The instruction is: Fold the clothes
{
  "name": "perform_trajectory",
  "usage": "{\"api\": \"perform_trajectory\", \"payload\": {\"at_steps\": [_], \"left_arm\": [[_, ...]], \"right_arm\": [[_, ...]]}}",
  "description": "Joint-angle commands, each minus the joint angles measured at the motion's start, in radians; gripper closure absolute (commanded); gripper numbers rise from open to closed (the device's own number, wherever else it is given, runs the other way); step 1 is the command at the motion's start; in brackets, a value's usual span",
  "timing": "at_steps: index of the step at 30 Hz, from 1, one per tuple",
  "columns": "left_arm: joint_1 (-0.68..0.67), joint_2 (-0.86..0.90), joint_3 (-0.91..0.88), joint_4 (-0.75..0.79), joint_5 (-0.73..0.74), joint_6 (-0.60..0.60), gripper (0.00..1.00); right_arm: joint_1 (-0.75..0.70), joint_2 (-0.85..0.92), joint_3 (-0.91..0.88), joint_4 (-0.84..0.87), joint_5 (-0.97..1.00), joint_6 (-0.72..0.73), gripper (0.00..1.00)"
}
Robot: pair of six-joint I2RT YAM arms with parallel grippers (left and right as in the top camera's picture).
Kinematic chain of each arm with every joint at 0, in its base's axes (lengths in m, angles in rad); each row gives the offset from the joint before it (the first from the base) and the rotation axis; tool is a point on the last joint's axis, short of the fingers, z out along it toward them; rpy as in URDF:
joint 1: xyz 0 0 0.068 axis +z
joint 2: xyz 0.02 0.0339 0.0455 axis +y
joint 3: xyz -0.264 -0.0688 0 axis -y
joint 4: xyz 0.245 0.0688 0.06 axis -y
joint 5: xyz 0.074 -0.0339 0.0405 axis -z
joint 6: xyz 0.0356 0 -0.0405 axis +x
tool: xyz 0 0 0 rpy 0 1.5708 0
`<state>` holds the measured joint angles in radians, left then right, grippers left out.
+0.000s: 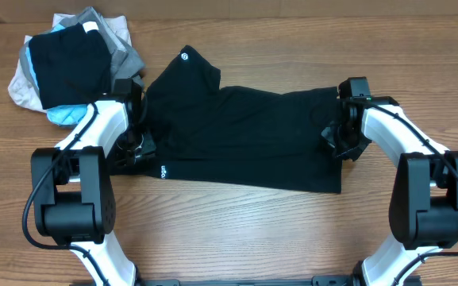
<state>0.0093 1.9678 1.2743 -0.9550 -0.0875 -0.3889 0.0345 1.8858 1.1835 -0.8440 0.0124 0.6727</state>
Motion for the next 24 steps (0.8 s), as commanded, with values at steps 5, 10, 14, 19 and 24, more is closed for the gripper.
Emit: {"api": "perform_trajectory", "payload": {"at_steps": [5,10,14,19,24], "left_arm": [[0.018,0.028,-0.009,0.027,-0.065,-0.008,0.52],[0.016,0.011,0.003,0.04,-0.05,-0.008,0.47],[0.016,-0.042,0.017,0.039,-0.05,-0.007,0.4],[0.004,-0.126,0.021,0.029,-0.039,-0.007,0.27],[-0.038,-0.185,0.021,0.0,0.063,-0.005,0.23]], "right_arm": [[-0.044,-0.019,0.03,0.054,0.057,0.0,0.59],[-0.101,-0.029,0.114,-0.05,0.092,0.045,0.29],[-0.133,-0.057,0.228,-0.19,0.084,0.035,0.23],[-0.127,-0.111,0.297,-0.312,-0.046,-0.06,0.24],[-0.077,-0.118,0.272,-0.399,-0.195,-0.202,0.28]]}}
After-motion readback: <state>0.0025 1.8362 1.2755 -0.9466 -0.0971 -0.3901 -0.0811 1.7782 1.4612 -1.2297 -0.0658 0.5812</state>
